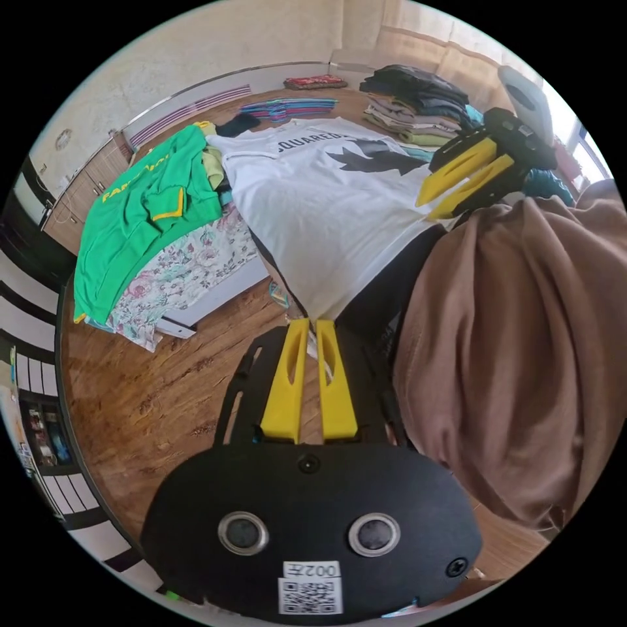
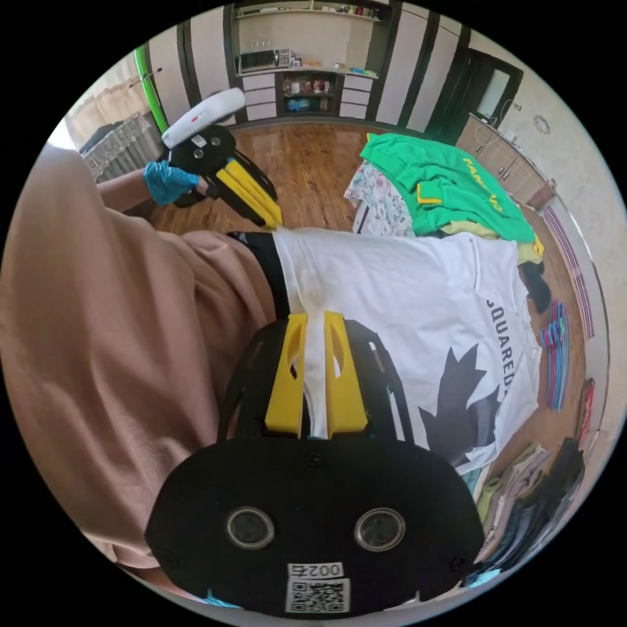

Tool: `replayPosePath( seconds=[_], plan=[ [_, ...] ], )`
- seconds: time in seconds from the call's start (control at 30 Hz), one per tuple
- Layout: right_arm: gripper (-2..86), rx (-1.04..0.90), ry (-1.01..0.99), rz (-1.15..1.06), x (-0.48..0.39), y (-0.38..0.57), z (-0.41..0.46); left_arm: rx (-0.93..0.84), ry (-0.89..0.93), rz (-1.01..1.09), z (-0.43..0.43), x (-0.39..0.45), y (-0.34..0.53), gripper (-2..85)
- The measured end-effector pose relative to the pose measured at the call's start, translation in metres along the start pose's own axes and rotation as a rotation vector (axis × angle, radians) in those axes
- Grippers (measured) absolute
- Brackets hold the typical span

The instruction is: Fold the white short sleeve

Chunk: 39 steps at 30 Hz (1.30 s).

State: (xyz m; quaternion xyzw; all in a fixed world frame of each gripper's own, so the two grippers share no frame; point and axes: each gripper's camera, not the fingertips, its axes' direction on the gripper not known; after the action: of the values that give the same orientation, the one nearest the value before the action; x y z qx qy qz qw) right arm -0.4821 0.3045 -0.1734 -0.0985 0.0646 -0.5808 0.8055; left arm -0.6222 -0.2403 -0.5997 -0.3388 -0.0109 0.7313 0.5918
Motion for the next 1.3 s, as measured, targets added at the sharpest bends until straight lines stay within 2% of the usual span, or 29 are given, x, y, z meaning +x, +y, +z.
replayPosePath(
  seconds=[0.2, 0.37, 0.7, 0.93, 1.07, 1.3],
  plan=[
    [0.0, -0.035, -0.008, 0.025, 0.005, 0.022, -0.012, 0.046, 0.004, -0.016, -0.018, -0.004, 0.016, -0.9],
    [-0.9, 0.042, -0.046, 0.059, 0.005, 0.043, -0.045, 0.083, -0.016, 0.003, -0.055, -0.008, 0.023, -1.0],
    [-0.1, 0.019, -0.084, 0.082, 0.011, 0.087, -0.060, -0.012, -0.010, 0.029, -0.037, 0.000, 0.025, -1.0],
    [4.6, 0.000, 0.071, 0.313, 0.049, 0.200, -0.118, -0.009, -0.005, 0.022, -0.037, -0.003, 0.024, -1.0],
    [5.8, -0.050, 0.091, 0.445, 0.058, 0.274, -0.137, -0.019, 0.004, 0.024, -0.031, -0.001, 0.022, -1.0],
    [6.3, -0.124, 0.147, 0.515, 0.047, 0.343, -0.149, -0.054, -0.002, 0.049, -0.024, 0.000, 0.010, -1.0]
  ],
)
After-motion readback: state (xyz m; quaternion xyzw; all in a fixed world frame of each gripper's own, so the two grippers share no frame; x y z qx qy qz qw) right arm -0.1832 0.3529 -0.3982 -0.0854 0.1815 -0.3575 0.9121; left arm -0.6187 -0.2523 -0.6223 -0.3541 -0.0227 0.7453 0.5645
